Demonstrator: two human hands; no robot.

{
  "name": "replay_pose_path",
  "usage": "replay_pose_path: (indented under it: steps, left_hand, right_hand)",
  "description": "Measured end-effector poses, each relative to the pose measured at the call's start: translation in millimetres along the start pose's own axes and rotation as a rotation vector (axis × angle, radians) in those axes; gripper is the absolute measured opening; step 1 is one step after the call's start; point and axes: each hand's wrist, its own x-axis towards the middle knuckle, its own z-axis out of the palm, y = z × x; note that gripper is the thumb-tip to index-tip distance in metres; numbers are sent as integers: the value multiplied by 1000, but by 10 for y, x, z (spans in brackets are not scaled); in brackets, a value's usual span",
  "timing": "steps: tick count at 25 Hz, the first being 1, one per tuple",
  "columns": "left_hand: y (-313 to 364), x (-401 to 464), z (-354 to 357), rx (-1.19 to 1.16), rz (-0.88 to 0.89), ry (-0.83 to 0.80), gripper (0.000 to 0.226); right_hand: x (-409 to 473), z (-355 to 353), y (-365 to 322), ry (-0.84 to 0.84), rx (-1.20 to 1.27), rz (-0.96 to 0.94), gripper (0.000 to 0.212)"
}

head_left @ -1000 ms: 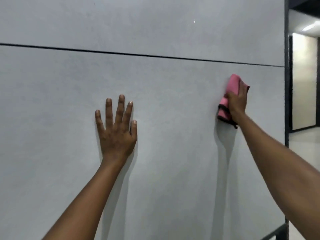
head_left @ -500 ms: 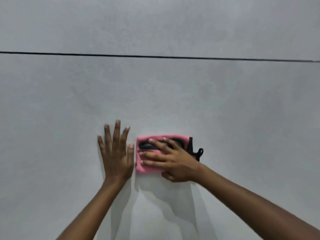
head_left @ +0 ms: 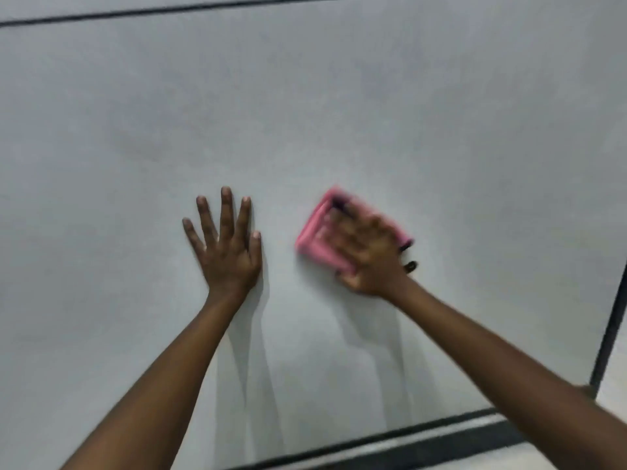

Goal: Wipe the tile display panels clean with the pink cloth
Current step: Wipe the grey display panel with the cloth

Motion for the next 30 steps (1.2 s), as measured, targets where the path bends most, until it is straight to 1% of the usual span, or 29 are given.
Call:
replay_pose_path:
  steps: [1,2,3,4,5,6,8,10,11,12,13,14,15,16,19,20,21,22,23,24,26,27,28,29,30]
  left_hand:
    - [30,5,-29,-18,-15,-33,54]
    - [64,-51,-52,-41,-21,-64,54]
    - [101,-173,-54,-65,-12,-77,54]
    - [142,-368,-42,-95,7,-82,55]
    - [190,-615,-14,-114,34,-91,56]
    - [226,-875,33,-115,73,-100,58]
    - [260,-1283,187,-66,148,-102,62]
    - [235,-1418,379,-19,169,-47,62]
    - [223,-1423,459,-5,170,-10,61]
    - [214,-1427,526,16,174,19,59]
    - [209,-1439,578,39,180,45,58]
    - [195,-1466,610,42,181,59,58]
    - [193,-1499,617,27,180,67,57]
    - [207,-1515,590,17,179,72,58]
    - [222,-1492,500,26,180,30,58]
    - [223,-1470,482,19,183,11,58]
    - [228,-1442,486,9,188,7,58]
    - [233,-1436,496,-2,181,7,58]
    - [239,-1473,505,-16,155,7,57]
    - [258,-1565,511,-34,117,-3,57]
    - [330,-1961,557,-54,37,-50,58]
    - [355,-2218,593,-48,18,-73,58]
    - [370,-2454,644,-31,19,-86,58]
    - [375,-2629,708,-11,33,-86,58]
    - [365,-2726,771,2,44,-81,57]
  right_hand:
    - [-254,126,-365,-160,14,-229,77]
    - [-491,201,-627,-298,8,-390,79]
    - [-678,230,-760,-386,-4,-449,81]
    - [-785,200,-751,-421,-9,-433,82]
    - [-831,125,-629,-419,-4,-370,79]
    - [-831,18,-437,-382,-12,-271,76]
    - [-761,-237,131,-216,-55,-35,74]
    - [-603,-492,719,-45,-60,241,78]
    - [-528,-584,897,30,-27,382,77]
    - [-508,-585,965,102,-6,497,74]
    - [-560,-495,921,157,-6,560,73]
    - [-673,-333,743,177,-24,562,73]
    - [-835,-135,442,152,-42,505,73]
    - [-1026,80,54,97,-48,381,72]
    - [-1612,568,-1125,-230,13,-202,59]
    - [-1719,608,-1322,-326,21,-351,59]
    - [-1750,616,-1346,-381,28,-431,61]
    - [-1716,569,-1225,-380,40,-436,63]
    - [-1635,474,-1025,-334,59,-366,64]
    - [-1570,360,-756,-268,61,-248,65]
    - [-1518,78,-107,-104,28,34,70]
    - [-1512,-63,179,-49,18,179,73]
    - [-1525,-174,358,0,26,336,74]
    - [-1593,-194,408,56,30,476,73]
    - [-1694,-133,334,97,20,577,74]
